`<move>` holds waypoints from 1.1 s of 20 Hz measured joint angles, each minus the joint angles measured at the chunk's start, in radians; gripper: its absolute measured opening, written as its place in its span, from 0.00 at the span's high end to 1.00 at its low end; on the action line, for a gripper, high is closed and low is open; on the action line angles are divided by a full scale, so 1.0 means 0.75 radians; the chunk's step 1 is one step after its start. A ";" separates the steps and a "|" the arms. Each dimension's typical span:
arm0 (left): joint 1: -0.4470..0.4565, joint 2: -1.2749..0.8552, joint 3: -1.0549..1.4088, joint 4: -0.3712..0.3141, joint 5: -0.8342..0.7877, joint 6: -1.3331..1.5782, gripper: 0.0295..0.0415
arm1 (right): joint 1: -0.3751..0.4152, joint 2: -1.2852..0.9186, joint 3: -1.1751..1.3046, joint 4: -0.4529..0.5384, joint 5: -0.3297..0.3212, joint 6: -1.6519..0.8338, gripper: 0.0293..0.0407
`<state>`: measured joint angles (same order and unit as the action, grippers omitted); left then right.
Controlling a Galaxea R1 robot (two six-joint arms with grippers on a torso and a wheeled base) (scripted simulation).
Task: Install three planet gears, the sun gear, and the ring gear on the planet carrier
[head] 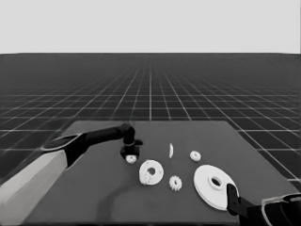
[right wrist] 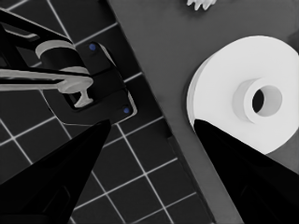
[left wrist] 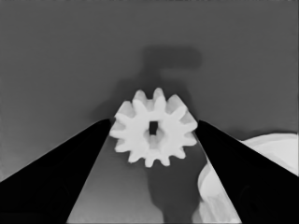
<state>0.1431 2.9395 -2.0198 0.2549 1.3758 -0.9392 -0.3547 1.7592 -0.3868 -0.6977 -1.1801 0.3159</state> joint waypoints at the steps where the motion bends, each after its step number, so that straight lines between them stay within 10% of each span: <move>1: 0.000 0.001 -0.001 0.000 0.000 0.001 0.25 | 0.000 0.000 0.000 0.000 0.000 0.000 0.19; 2: 0.000 0.001 -0.002 -0.001 0.001 0.001 0.25 | 0.000 0.000 0.000 0.000 0.000 0.000 0.19; 4: 0.000 0.000 -0.004 0.001 -0.001 0.002 0.82 | 0.000 0.000 0.000 0.000 0.000 0.000 0.19; 5: 0.000 0.000 -0.005 0.001 -0.001 0.002 0.86 | 0.000 0.000 0.000 0.000 0.000 0.000 0.19; 22: -0.229 -0.085 0.226 -0.174 0.153 -0.112 0.86 | 0.000 0.000 0.000 0.000 0.000 0.000 0.19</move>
<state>-0.0290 2.8754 -1.8505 0.1244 1.4909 -1.0234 -0.3547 1.7592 -0.3868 -0.6977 -1.1801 0.3159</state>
